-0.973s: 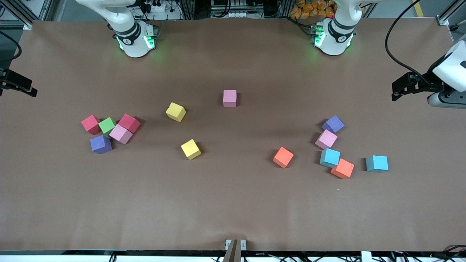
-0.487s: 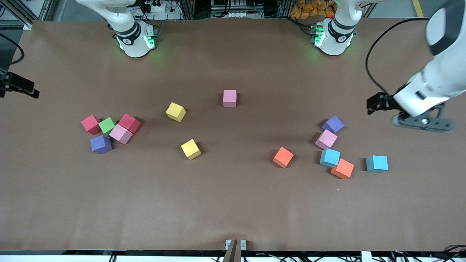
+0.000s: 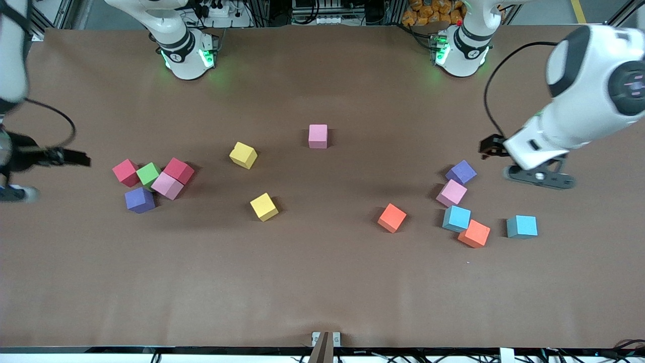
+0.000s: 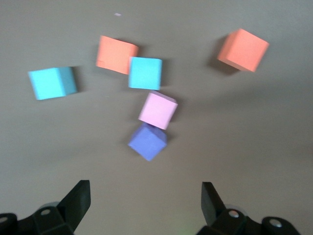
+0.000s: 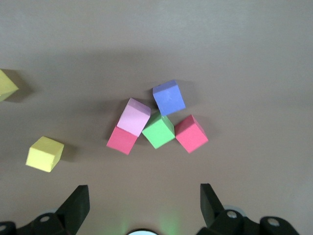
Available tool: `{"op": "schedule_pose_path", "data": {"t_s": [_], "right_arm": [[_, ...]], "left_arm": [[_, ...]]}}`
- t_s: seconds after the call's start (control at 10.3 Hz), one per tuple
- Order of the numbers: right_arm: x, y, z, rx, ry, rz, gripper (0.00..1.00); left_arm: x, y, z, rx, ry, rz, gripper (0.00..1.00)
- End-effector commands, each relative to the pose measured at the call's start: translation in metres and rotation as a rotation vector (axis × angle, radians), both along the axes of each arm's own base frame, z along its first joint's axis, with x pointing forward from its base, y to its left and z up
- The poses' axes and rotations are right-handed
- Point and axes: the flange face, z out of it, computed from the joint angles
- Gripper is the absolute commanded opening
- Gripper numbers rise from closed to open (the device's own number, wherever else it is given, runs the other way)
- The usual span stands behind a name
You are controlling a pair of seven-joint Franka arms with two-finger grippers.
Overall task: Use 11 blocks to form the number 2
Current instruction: 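Reach both grippers down to the pink and yellow blocks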
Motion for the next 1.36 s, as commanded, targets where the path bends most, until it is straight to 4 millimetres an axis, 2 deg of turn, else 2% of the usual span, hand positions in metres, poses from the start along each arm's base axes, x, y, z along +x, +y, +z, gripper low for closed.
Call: {"op": "schedule_pose_path", "data": {"t_s": [0.0, 0.1, 0.19, 0.29, 0.39, 0.49, 0.58, 0.78, 0.88, 0.97, 1.17, 1.27], "right_arm": [[0.005, 0.009, -0.062, 0.050, 0.014, 0.020, 1.00], [0.003, 0.016, -0.087, 0.102, 0.021, -0.002, 1.00], [0.004, 0.021, -0.111, 0.130, 0.034, -0.014, 1.00], [0.008, 0.033, -0.135, 0.137, 0.060, -0.001, 1.00], [0.010, 0.067, -0.147, 0.140, 0.064, 0.044, 1.00], [0.011, 0.103, -0.150, 0.157, 0.055, 0.080, 1.00], [0.011, 0.129, -0.156, 0.173, 0.049, 0.103, 1.00], [0.009, 0.175, -0.166, 0.214, 0.026, 0.130, 1.00], [0.007, 0.188, -0.175, 0.222, -0.001, 0.136, 1.00], [0.003, 0.210, -0.185, 0.218, -0.037, 0.163, 1.00], [-0.010, 0.248, -0.210, 0.209, -0.109, 0.207, 1.00], [-0.013, 0.258, -0.222, 0.208, -0.139, 0.214, 1.00]], "left_arm": [[-0.041, -0.090, -0.012, 0.010, 0.001, 0.017, 1.00], [-0.054, -0.118, -0.020, 0.011, -0.004, 0.045, 1.00], [-0.074, -0.154, -0.033, -0.019, 0.020, 0.044, 1.00], [-0.088, -0.184, -0.047, -0.032, 0.024, 0.089, 1.00], [-0.109, -0.225, -0.061, -0.036, 0.023, 0.116, 1.00], [-0.130, -0.260, -0.080, -0.033, 0.032, 0.144, 1.00], [-0.151, -0.291, -0.096, -0.030, 0.032, 0.192, 1.00], [-0.177, -0.332, -0.129, -0.028, 0.038, 0.272, 1.00], [-0.191, -0.350, -0.145, -0.022, 0.036, 0.307, 1.00], [-0.203, -0.367, -0.159, -0.022, 0.028, 0.325, 1.00], [-0.221, -0.390, -0.180, -0.037, 0.024, 0.339, 1.00], [-0.228, -0.397, -0.189, -0.041, 0.021, 0.320, 1.00]]}}
